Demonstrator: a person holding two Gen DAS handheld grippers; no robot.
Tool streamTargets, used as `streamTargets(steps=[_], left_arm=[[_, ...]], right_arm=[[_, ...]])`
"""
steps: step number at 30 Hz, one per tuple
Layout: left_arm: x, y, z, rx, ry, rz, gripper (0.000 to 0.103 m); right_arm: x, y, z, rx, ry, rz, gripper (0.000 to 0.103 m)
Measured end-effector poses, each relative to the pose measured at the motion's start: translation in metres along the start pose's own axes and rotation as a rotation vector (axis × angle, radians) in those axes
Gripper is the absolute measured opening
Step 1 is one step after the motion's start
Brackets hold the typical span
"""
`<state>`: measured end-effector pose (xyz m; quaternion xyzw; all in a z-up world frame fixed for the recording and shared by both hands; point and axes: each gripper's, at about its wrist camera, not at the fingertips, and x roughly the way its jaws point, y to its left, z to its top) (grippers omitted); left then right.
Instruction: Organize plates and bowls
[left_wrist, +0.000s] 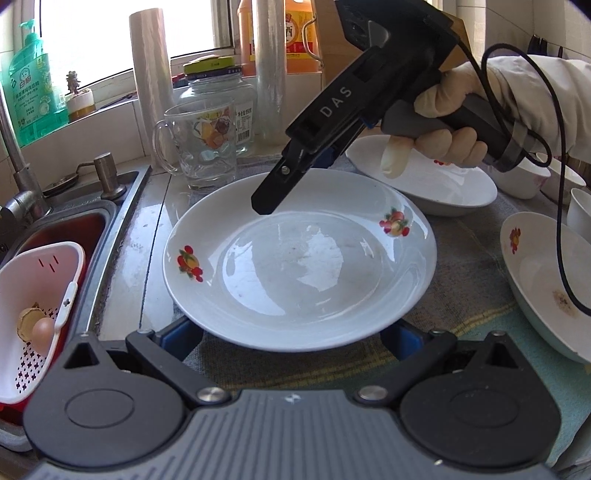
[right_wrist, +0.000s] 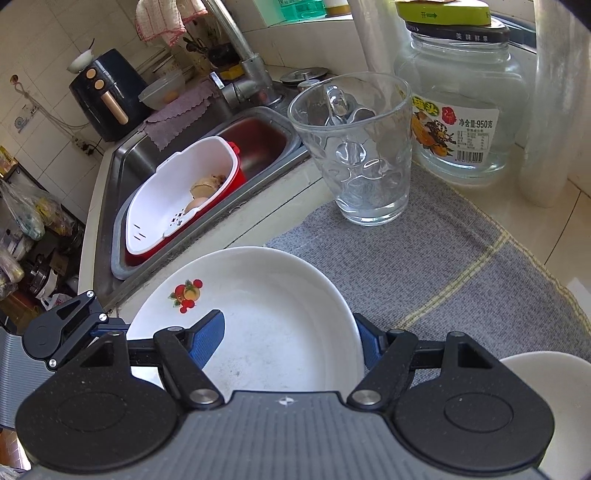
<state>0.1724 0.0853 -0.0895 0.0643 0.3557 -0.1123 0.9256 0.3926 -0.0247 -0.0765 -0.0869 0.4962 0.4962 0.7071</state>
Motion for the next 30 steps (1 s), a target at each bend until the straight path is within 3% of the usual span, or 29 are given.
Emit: streamTargets(steps=[12, 19, 24, 30], left_arm=[[-0.002, -0.002, -0.004, 0.019, 0.001, 0.014, 0.101], [-0.016, -0.003, -0.009, 0.017, -0.029, 0.018, 0.101], [-0.034, -0.004, -0.014, -0.008, -0.046, 0.031, 0.101], [-0.063, -0.008, -0.02, -0.052, -0.08, 0.051, 0.102]], right_arm=[[0.002, 0.005, -0.004, -0.009, 0.007, -0.011, 0.08], [-0.002, 0.022, -0.002, -0.027, -0.015, -0.034, 0.103], [-0.015, 0.034, -0.008, -0.036, -0.047, -0.1, 0.103], [-0.041, 0.062, -0.027, -0.031, -0.106, -0.089, 0.103]])
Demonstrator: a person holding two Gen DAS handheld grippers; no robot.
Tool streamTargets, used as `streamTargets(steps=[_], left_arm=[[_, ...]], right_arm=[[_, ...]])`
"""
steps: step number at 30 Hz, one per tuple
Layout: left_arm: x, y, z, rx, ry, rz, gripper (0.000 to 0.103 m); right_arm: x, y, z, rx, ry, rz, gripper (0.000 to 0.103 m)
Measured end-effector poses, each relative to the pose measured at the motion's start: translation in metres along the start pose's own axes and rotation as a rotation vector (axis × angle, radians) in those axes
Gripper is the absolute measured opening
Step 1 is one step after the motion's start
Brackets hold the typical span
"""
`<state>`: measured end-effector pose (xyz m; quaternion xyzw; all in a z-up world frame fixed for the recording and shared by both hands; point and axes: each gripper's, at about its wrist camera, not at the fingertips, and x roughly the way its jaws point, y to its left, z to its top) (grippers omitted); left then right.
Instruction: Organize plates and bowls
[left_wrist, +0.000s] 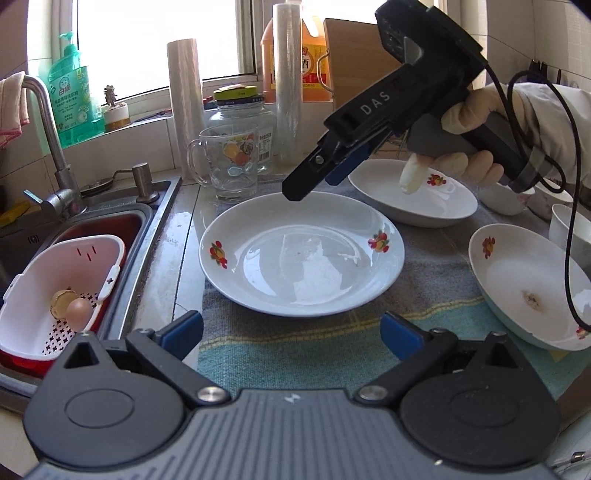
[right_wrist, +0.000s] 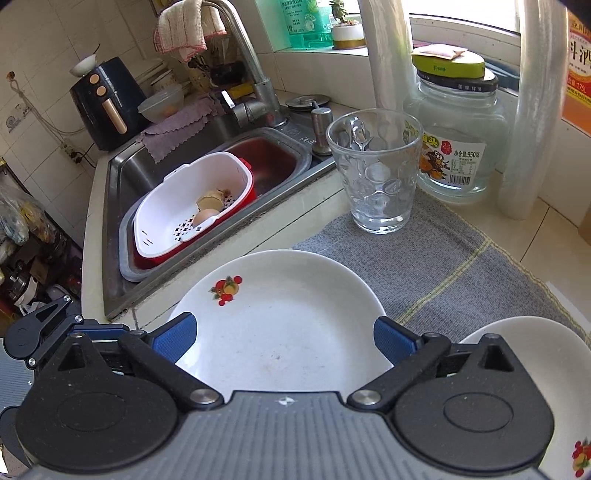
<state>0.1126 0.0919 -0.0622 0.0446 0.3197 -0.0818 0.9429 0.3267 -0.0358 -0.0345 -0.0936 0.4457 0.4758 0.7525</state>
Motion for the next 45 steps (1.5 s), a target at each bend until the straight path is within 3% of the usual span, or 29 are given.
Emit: streamTargets(steps=[8, 16, 23, 29, 39, 45], left_arm=[[-0.045, -0.013, -0.004, -0.026, -0.056, 0.034, 0.102], [-0.084, -0.027, -0.024, -0.013, -0.085, 0.023, 0.102], [-0.099, -0.04, -0.035, 0.004, -0.075, -0.035, 0.102], [-0.099, -0.056, -0.034, -0.001, -0.073, -0.054, 0.102], [-0.072, -0.091, -0.012, -0.006, -0.059, -0.062, 0.102], [-0.052, -0.114, 0.006, 0.007, -0.031, -0.072, 0.102]], right_arm=[[-0.042, 0.05, -0.044, 0.018, -0.094, -0.048, 0.103], [-0.078, 0.087, -0.119, 0.15, -0.191, -0.239, 0.103], [-0.109, 0.118, -0.189, 0.228, -0.209, -0.418, 0.103], [-0.13, 0.131, -0.234, 0.208, -0.201, -0.569, 0.103], [-0.146, 0.11, -0.28, 0.186, -0.18, -0.569, 0.103], [-0.141, 0.091, -0.297, 0.162, -0.149, -0.521, 0.103]])
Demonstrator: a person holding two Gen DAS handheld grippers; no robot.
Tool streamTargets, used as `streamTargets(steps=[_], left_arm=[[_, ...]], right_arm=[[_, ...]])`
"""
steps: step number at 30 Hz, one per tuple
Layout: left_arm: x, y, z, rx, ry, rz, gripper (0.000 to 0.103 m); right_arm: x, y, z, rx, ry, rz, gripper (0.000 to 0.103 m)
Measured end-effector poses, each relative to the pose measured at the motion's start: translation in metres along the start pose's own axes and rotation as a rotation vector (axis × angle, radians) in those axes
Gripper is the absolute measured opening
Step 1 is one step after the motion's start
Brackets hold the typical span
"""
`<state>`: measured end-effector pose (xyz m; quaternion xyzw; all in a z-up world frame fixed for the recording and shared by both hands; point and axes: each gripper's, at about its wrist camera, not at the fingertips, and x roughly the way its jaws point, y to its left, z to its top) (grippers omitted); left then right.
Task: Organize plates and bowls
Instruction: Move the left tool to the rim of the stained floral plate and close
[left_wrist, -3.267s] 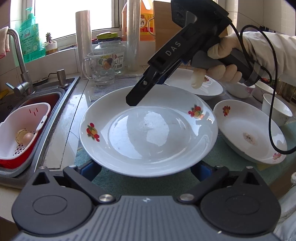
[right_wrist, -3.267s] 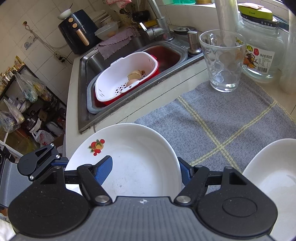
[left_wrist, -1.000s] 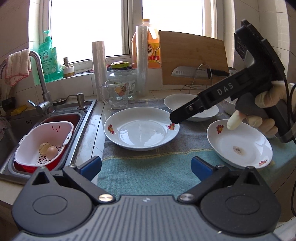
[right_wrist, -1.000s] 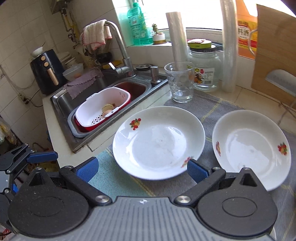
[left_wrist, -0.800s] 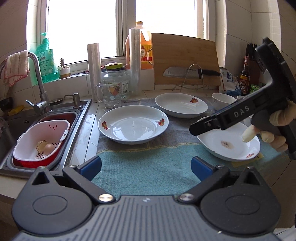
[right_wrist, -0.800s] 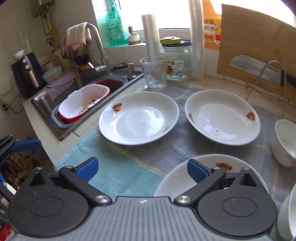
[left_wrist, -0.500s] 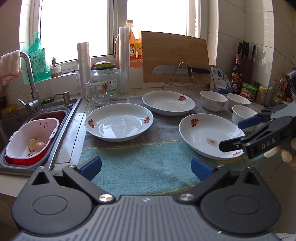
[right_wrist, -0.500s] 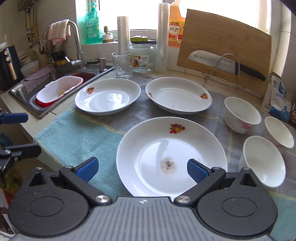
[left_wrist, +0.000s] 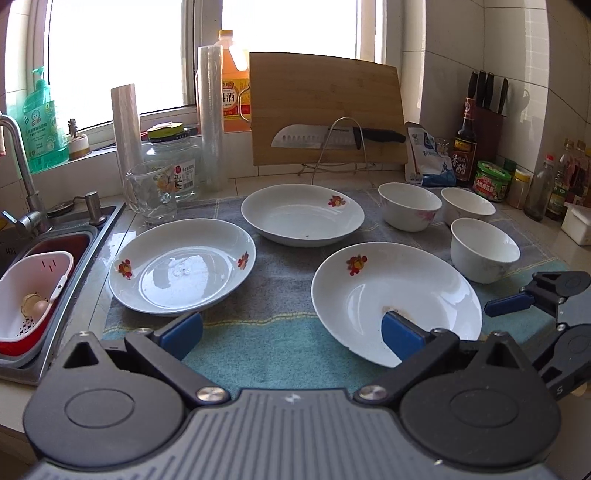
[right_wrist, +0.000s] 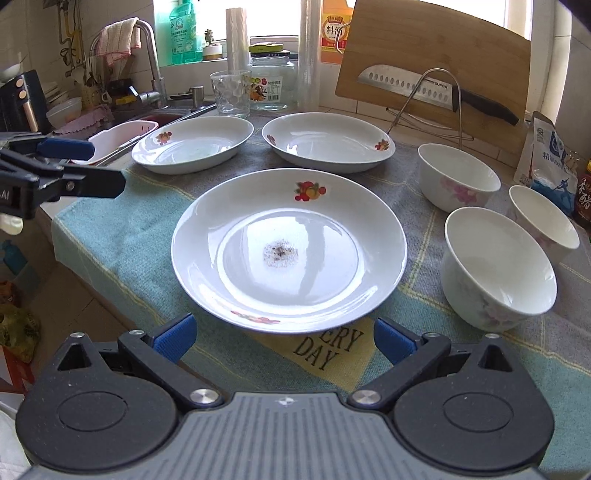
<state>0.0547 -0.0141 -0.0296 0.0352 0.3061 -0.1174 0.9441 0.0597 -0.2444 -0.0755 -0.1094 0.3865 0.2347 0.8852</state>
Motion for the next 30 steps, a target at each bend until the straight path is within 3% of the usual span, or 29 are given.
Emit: streamTargets(steps=[11, 18, 24, 30], left_arm=[[0.033, -0.023, 0.02, -0.018, 0.108, 0.014, 0.102], [0.062, -0.032, 0.037, 0.039, 0.19, -0.046, 0.102], [0.1, -0.043, 0.053, 0.135, 0.255, -0.082, 0.102], [0.133, -0.047, 0.064, 0.19, 0.306, -0.189, 0.102]], right_arm=[[0.021, -0.015, -0.007, -0.063, -0.02, 0.045, 0.103], [0.028, -0.014, -0.001, -0.081, -0.03, 0.065, 0.103], [0.03, -0.011, 0.0, -0.042, -0.043, 0.03, 0.103], [0.028, -0.008, -0.004, -0.025, -0.059, 0.008, 0.103]])
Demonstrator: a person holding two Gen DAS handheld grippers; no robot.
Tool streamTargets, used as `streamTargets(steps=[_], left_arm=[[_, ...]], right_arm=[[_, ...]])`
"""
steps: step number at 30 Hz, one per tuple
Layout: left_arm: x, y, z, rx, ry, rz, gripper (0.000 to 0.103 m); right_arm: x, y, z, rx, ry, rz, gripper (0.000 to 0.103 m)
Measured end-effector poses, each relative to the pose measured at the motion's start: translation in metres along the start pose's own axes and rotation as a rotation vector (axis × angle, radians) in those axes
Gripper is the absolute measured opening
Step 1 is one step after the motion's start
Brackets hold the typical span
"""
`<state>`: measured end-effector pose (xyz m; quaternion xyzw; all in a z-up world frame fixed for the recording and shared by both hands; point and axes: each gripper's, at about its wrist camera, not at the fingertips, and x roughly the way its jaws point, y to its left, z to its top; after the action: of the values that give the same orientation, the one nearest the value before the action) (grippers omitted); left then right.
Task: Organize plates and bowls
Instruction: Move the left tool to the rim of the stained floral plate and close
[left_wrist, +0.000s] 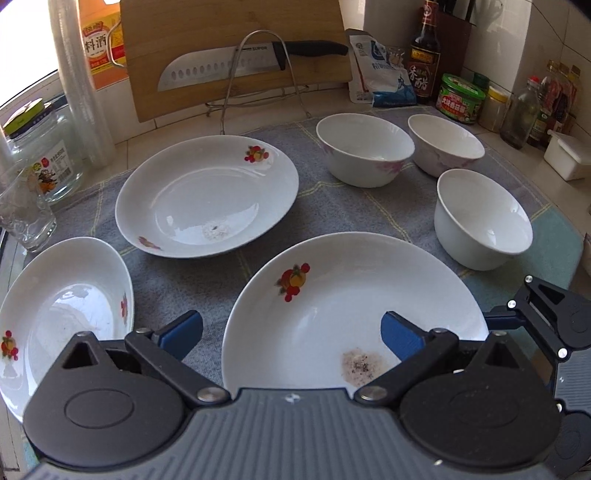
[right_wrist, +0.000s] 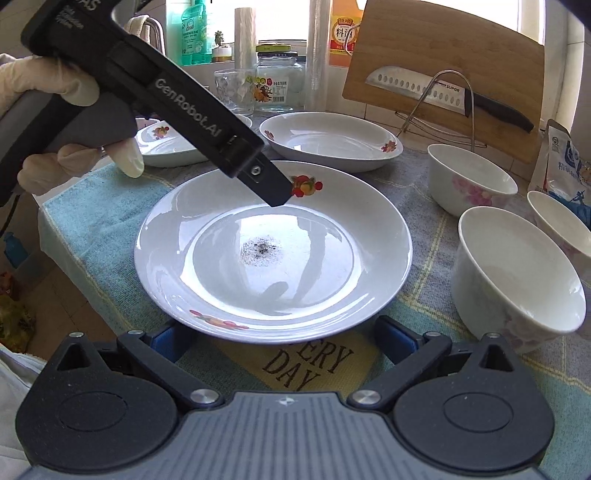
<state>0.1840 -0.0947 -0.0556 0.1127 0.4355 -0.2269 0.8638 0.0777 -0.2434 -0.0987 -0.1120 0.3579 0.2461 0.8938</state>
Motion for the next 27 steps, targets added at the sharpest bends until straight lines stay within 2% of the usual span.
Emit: streamTargets(steps=[17, 27], left_arm=[[0.033, 0.009, 0.02, 0.2, 0.148, -0.193, 0.099], [0.043, 0.006, 0.022, 0.282, 0.2, -0.23, 0.093]], right_arm=[[-0.007, 0.009, -0.006, 0.055, -0.032, -0.066, 0.103], [-0.008, 0.013, -0.007, 0.065, -0.039, -0.082, 0.103]])
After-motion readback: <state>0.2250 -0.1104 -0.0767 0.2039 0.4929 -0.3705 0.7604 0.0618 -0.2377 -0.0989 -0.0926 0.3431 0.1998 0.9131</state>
